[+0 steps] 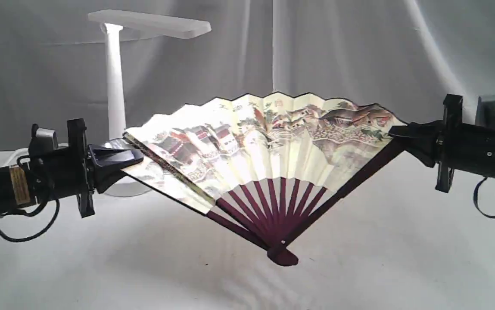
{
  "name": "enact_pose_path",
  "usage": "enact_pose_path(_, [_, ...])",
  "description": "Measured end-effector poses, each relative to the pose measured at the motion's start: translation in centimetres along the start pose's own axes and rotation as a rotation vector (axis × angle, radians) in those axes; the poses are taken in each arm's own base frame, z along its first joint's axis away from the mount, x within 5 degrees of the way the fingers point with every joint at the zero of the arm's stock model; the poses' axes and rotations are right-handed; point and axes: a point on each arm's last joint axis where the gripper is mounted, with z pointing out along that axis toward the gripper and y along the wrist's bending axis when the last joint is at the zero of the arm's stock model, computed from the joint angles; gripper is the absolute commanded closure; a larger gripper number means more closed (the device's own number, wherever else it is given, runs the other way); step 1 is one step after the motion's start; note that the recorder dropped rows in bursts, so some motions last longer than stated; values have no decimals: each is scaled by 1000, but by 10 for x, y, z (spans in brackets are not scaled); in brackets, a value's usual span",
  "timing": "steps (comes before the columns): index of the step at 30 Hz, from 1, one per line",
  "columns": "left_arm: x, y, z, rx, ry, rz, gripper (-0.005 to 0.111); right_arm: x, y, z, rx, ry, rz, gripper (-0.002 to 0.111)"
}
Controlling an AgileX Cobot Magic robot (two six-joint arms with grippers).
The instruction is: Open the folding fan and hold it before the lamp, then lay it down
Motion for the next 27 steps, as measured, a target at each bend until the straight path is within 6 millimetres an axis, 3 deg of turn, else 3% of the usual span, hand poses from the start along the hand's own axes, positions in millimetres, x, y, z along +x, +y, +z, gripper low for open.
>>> enact_pose_path(19, [-4, 27, -54, -11, -106, -124, 107, -11, -5, -30, -7, -13, 21, 108])
enact_pose_path(27, [2, 32, -63, -20, -71, -128, 107, -10, -5, -34, -5, 14, 13, 108])
